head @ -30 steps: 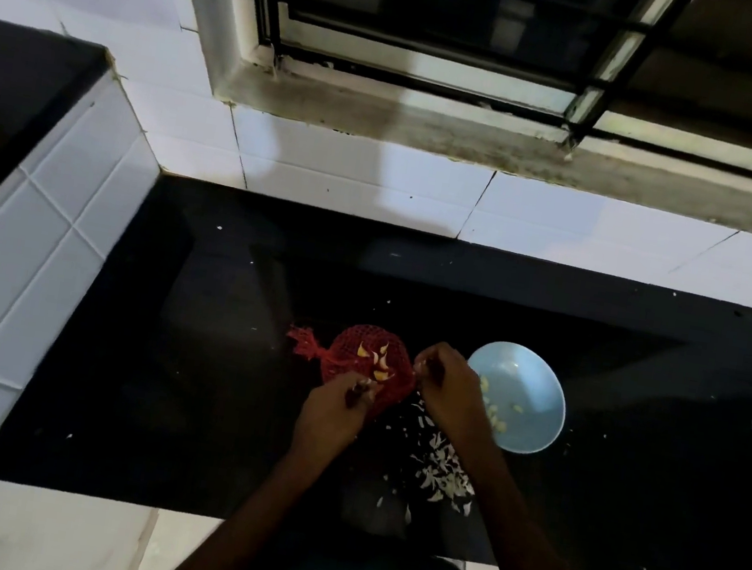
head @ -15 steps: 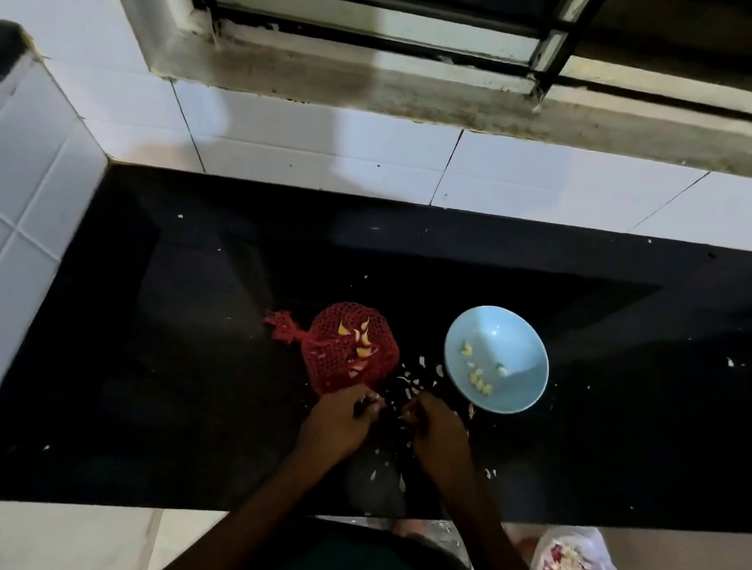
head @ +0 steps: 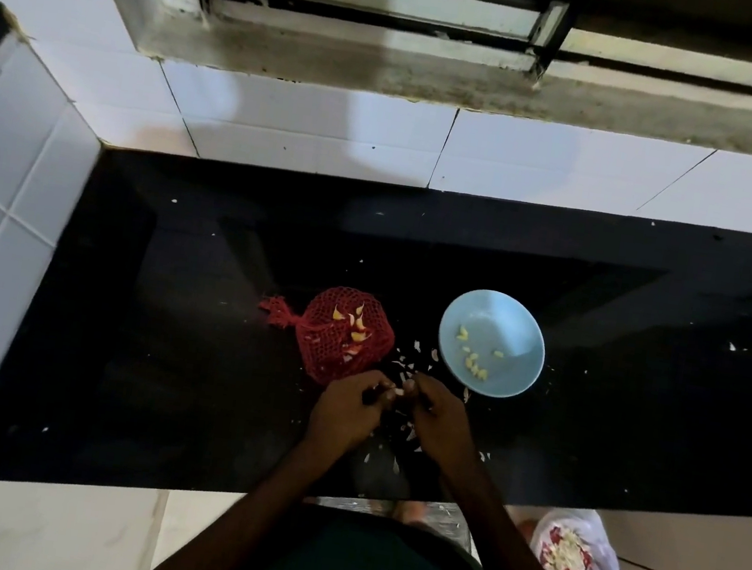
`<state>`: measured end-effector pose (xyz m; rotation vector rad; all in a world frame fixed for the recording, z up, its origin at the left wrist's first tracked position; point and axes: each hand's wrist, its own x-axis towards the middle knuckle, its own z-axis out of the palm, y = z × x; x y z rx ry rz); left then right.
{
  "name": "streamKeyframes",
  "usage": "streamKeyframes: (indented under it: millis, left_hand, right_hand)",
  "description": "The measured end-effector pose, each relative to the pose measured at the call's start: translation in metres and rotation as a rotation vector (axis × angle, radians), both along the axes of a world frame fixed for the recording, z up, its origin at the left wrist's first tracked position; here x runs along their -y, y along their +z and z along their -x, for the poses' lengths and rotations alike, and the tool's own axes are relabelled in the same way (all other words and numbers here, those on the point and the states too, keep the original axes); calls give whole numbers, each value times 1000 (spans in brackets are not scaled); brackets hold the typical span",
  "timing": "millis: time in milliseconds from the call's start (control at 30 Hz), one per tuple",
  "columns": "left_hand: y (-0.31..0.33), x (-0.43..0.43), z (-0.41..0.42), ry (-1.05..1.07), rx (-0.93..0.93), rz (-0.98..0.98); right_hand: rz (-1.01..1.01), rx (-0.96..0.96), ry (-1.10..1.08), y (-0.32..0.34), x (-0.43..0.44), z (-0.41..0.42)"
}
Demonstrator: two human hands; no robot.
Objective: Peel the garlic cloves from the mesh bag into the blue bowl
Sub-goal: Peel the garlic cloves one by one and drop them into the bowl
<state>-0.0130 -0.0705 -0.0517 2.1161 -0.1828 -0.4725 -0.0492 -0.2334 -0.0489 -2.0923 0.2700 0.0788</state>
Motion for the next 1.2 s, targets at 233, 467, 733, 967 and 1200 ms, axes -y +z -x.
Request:
streamKeyframes:
  millis: [233,467,733,967,1200]
  left_hand:
    - [14,10,1,18,-154,90]
    - [15,7,3,-45,-205,-73]
    - [4,-4,8,40,-202,-373]
    - [0,0,13,47,-189,-393]
    - [-2,2,17,40,-185,-431]
  right_hand:
    - [6,35,136,9,13,3]
    - [223,-114,393,14,23,-4]
    - [679,-218,479,10,2,-24]
    - [853,-156,552,4,3,-24]
    - [919,-131,583,14,-4,-30]
